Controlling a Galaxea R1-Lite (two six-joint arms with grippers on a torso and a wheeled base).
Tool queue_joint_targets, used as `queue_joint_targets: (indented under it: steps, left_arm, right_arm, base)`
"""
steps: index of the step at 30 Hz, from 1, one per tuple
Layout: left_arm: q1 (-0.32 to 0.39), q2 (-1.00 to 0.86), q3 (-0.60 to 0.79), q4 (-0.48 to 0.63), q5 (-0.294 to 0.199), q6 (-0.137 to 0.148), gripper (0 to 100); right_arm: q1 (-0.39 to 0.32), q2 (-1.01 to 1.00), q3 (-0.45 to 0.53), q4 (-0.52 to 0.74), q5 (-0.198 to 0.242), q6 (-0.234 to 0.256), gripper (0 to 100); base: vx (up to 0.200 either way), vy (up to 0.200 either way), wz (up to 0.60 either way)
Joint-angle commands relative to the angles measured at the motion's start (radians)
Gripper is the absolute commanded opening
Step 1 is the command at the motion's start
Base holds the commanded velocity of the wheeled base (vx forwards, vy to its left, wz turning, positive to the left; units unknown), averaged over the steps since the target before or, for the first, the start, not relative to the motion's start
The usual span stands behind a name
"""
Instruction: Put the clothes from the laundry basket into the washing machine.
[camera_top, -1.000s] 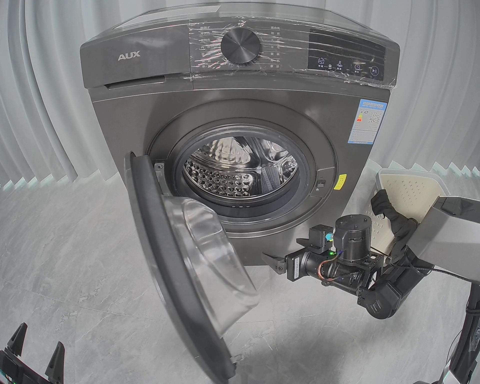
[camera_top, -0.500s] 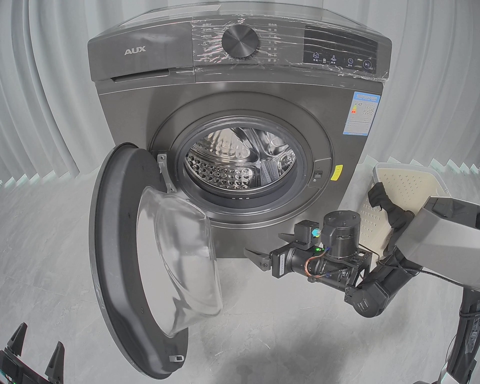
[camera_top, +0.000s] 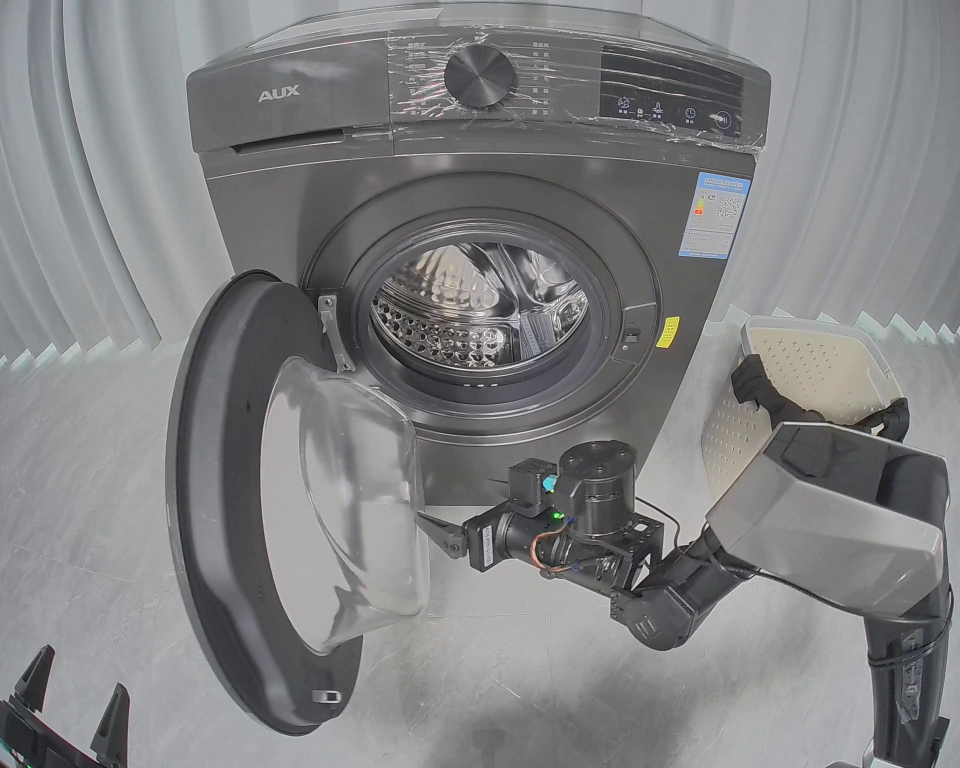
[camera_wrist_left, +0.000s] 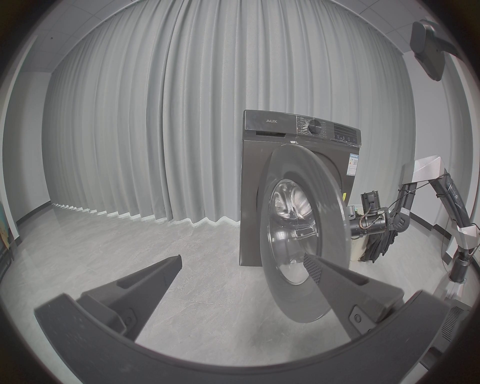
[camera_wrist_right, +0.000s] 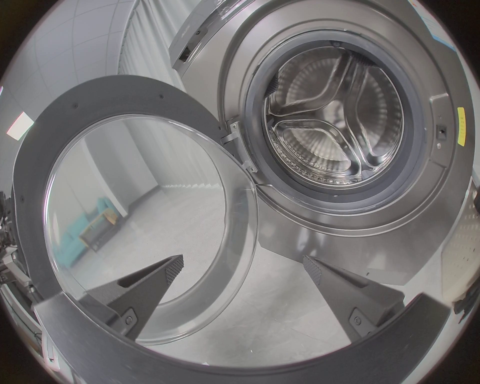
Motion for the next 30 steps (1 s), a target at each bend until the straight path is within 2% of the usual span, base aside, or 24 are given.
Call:
queue_joint_targets:
  steps: [1, 7, 27, 30]
  left_arm:
    - [0.0, -0.016, 0.016, 0.0, 0.0, 0.0, 100]
    - [0.0, -0.016, 0.016, 0.0, 0.0, 0.001, 100]
    - [0.0, -0.016, 0.016, 0.0, 0.0, 0.004, 100]
    - [0.0, -0.016, 0.016, 0.0, 0.0, 0.003, 100]
  right_arm:
    - [0.035, 0.081, -0.077, 0.003, 0.0, 0.003, 100]
    - [0.038, 0.101, -0.112, -0.011, -0.003, 0.009, 100]
    - [0.019, 0.082, -0.103, -0.027, -0.018, 0.011, 100]
    - [0.008, 0.068, -0.097, -0.025, -0.049, 0.009, 100]
  base:
    - [0.0, 0.0, 0.0]
    - [0.0, 0.0, 0.0]
    - [0.0, 0.0, 0.0]
    - [0.0, 0.0, 0.0]
